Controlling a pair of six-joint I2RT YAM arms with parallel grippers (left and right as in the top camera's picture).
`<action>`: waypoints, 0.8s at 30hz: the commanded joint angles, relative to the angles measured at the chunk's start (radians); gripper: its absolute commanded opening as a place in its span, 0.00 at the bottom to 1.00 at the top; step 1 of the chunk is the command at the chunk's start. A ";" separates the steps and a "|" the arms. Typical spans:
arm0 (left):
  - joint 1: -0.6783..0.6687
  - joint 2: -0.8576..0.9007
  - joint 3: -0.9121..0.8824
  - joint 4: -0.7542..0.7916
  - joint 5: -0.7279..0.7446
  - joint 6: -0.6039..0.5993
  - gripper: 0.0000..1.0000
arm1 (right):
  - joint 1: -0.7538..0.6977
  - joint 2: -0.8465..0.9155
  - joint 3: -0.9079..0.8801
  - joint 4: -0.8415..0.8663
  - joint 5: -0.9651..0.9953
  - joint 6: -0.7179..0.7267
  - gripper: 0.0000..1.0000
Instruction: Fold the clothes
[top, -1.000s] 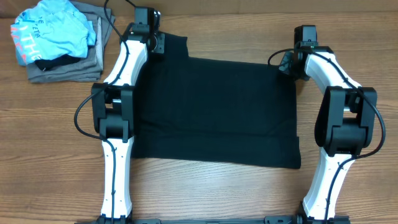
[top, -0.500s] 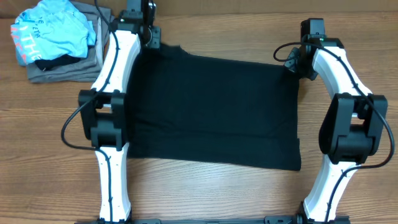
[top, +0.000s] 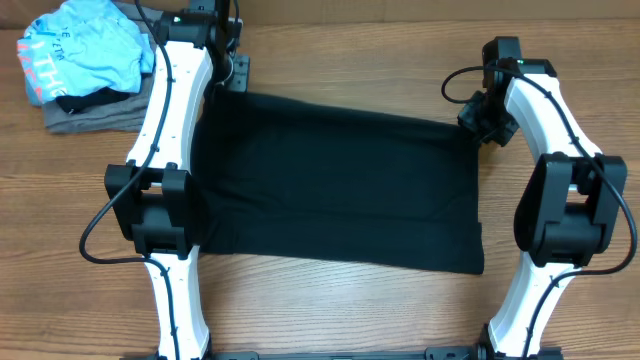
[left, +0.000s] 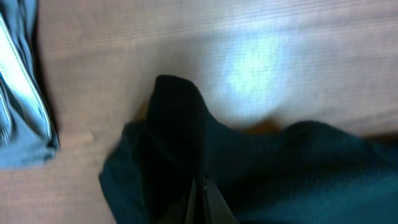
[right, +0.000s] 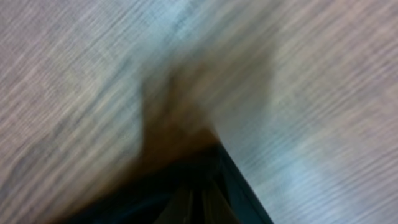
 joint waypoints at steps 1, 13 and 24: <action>0.010 -0.021 -0.003 -0.055 -0.009 0.000 0.04 | -0.008 -0.112 0.026 -0.043 0.006 0.040 0.04; 0.015 -0.021 -0.003 -0.246 -0.014 -0.030 0.04 | 0.002 -0.216 0.003 -0.244 -0.008 0.031 0.04; 0.047 -0.021 -0.003 -0.418 -0.052 -0.087 0.04 | 0.003 -0.234 -0.078 -0.324 -0.059 0.024 0.04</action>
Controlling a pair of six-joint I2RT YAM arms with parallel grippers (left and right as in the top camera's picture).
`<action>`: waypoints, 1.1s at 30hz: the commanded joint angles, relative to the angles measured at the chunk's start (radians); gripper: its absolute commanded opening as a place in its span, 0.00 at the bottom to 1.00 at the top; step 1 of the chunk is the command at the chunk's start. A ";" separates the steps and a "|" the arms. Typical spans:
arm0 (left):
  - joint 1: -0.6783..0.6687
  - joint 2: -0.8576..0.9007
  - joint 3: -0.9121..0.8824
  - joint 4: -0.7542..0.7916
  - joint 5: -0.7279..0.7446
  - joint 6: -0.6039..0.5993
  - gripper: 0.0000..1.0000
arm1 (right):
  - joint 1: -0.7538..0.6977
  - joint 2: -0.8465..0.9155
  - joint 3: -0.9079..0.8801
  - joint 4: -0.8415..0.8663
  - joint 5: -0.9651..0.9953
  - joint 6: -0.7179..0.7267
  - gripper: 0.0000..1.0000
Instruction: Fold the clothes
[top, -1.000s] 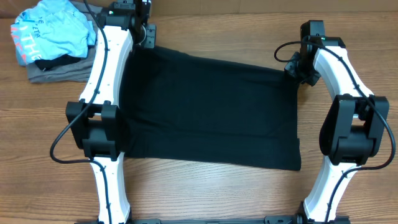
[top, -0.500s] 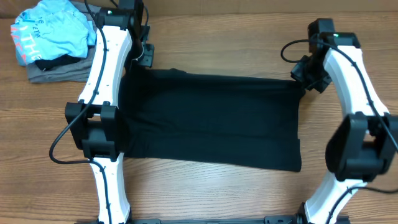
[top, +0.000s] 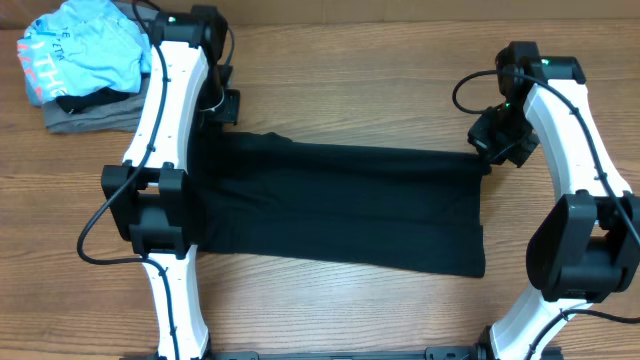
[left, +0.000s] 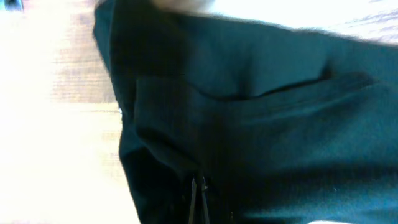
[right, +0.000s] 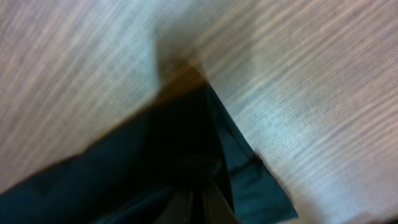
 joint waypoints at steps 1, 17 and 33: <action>0.028 -0.021 -0.002 -0.034 -0.031 -0.035 0.04 | 0.003 -0.043 -0.032 -0.015 -0.002 -0.002 0.04; 0.035 -0.021 -0.191 -0.048 -0.032 -0.047 0.04 | 0.084 -0.091 -0.160 0.028 0.002 0.002 0.04; 0.076 -0.021 -0.406 0.005 -0.153 -0.134 0.04 | 0.037 -0.091 -0.205 0.014 0.130 0.058 0.04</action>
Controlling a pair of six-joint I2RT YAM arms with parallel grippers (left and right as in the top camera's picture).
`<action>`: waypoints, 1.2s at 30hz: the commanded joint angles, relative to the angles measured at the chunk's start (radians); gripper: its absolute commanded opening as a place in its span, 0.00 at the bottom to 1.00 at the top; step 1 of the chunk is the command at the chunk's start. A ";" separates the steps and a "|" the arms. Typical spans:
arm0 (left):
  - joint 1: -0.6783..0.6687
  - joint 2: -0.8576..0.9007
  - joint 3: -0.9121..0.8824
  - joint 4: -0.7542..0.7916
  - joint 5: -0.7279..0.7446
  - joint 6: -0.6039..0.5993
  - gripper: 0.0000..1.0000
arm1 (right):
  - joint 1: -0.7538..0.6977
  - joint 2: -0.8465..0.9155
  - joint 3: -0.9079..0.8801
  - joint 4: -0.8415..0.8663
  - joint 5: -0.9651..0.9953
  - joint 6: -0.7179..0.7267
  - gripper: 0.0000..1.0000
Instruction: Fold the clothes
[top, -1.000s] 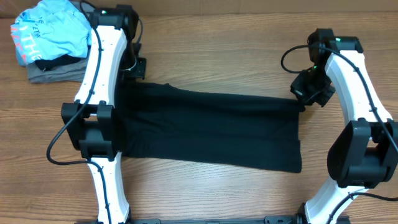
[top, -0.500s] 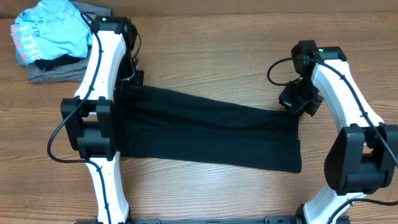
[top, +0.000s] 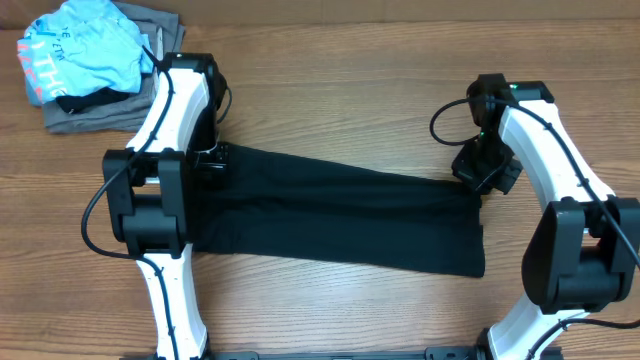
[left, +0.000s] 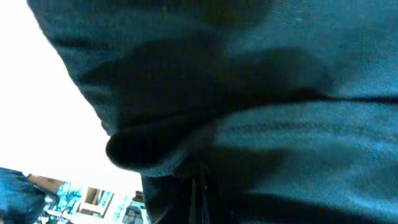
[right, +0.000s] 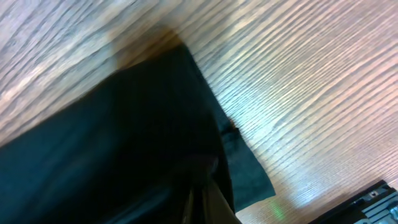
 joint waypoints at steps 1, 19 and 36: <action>0.045 -0.021 -0.040 0.004 -0.053 -0.038 0.04 | -0.048 -0.035 -0.005 0.000 0.053 0.034 0.04; 0.093 -0.021 -0.062 -0.017 -0.019 -0.040 0.08 | -0.024 -0.035 -0.092 -0.015 0.032 0.023 0.14; 0.087 -0.032 0.020 -0.049 -0.004 -0.036 0.68 | -0.026 -0.035 -0.013 0.033 -0.167 -0.197 0.94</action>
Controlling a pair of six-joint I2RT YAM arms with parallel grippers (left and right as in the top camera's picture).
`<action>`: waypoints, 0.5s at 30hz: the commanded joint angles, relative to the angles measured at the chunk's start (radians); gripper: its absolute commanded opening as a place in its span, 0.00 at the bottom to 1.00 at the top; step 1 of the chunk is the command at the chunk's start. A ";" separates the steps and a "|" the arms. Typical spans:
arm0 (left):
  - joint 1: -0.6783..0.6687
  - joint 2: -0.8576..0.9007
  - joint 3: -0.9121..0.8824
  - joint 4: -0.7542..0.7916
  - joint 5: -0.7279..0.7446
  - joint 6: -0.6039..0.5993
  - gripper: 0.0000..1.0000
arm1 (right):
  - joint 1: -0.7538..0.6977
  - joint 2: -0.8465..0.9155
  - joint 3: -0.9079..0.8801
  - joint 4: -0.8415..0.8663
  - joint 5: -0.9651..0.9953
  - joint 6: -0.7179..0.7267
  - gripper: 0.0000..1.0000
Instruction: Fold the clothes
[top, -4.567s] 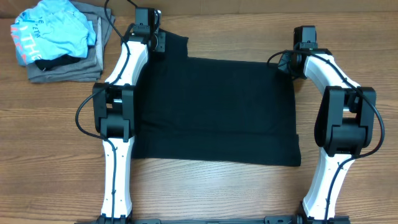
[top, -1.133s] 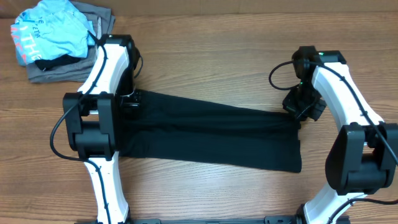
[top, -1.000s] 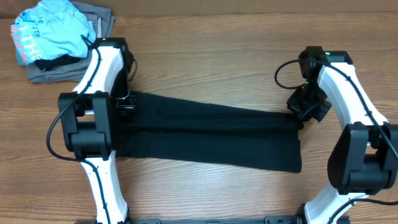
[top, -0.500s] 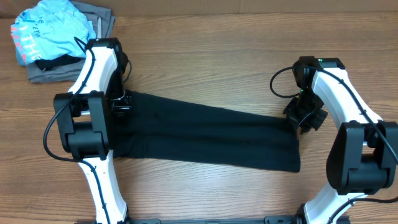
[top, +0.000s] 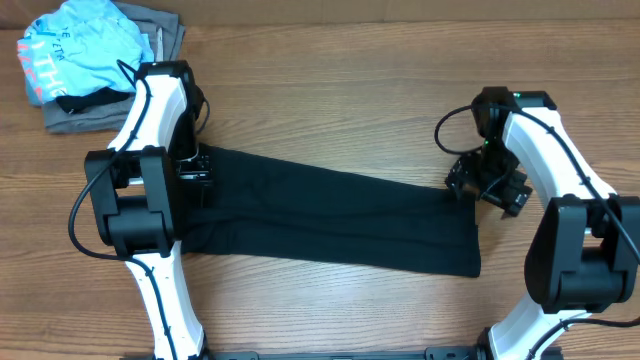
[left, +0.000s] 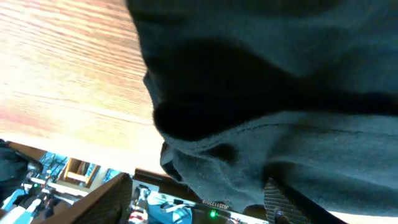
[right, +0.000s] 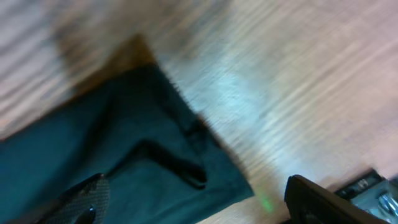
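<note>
A black garment (top: 330, 215) lies folded into a long band across the table. My left gripper (top: 196, 176) stands open at its left end; in the left wrist view (left: 199, 210) a bunched fold of the black cloth (left: 249, 106) sits loose between the spread fingers (left: 106, 200). Over the band's right end my right gripper (top: 472, 186) is open too. The right wrist view (right: 199, 205) has the garment's corner (right: 155, 149) lying flat on the wood, its fingers (right: 81, 198) wide apart.
A pile of clothes sits at the back left corner: a light blue shirt (top: 80, 45) on top of a grey garment (top: 100, 115). The wooden table (top: 340, 90) shows bare behind the band and along the front edge.
Both grippers were shut on the garment's folded-over edge; now both are open and the edge lies on the lower layer. Both arms have shifted slightly toward the front.
The garment lay spread wide with both grippers shut on its far corners. At the following moments the far edge stood nearer the front each time, the band narrower. Now the cloth is let go and lies doubled as a long strip.
</note>
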 joint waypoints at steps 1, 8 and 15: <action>-0.005 -0.043 0.075 -0.003 0.017 -0.006 0.67 | -0.003 -0.035 0.046 0.036 -0.185 -0.203 0.94; -0.087 -0.165 0.122 0.026 0.035 -0.006 0.63 | -0.002 -0.034 0.043 0.059 -0.292 -0.293 0.89; -0.201 -0.222 0.117 0.095 0.040 0.017 0.34 | 0.000 -0.034 -0.006 0.107 -0.305 -0.293 0.69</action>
